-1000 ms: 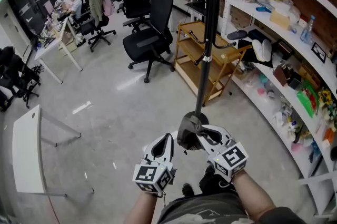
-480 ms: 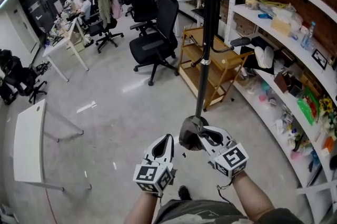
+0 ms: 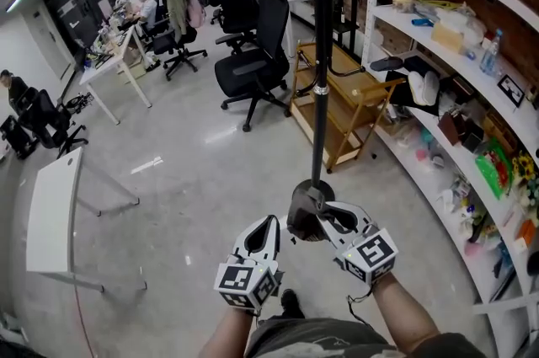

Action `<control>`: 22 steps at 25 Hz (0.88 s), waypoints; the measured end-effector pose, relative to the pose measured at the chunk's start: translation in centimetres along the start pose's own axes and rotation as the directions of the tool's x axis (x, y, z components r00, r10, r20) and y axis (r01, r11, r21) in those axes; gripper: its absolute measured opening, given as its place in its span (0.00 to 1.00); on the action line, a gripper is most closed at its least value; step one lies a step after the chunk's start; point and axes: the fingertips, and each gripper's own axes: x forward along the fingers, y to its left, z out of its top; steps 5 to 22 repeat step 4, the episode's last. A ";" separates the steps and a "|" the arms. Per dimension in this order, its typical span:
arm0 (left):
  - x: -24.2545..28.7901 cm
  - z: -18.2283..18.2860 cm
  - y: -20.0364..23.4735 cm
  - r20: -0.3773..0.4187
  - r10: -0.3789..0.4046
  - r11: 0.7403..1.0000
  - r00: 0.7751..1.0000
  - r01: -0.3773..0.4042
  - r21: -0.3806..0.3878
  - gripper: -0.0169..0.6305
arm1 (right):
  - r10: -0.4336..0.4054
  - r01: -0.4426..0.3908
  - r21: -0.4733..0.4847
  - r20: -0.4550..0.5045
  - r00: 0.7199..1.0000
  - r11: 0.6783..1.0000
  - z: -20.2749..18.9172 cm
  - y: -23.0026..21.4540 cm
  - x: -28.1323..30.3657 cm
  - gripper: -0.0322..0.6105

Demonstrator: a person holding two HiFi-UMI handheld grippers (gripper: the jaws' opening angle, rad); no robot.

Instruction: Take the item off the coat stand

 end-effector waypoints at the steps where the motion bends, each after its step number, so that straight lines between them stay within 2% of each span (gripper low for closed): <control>1: -0.2 -0.2 -0.4 0.000 0.001 1.000 1.000 -0.001 -0.003 0.04 | 0.000 0.000 0.000 0.001 1.000 1.000 -0.1 0.0 -0.5 0.13; 4: -0.8 -0.8 -1.6 0.000 -0.001 1.000 1.000 0.001 -0.011 0.04 | -0.009 0.009 -0.003 -0.006 1.000 1.000 -0.4 0.1 -2.0 0.13; 22: -0.8 -0.8 -1.6 0.000 -0.001 1.000 1.000 0.001 -0.011 0.04 | -0.009 0.009 -0.003 -0.006 1.000 1.000 -0.4 0.1 -2.0 0.13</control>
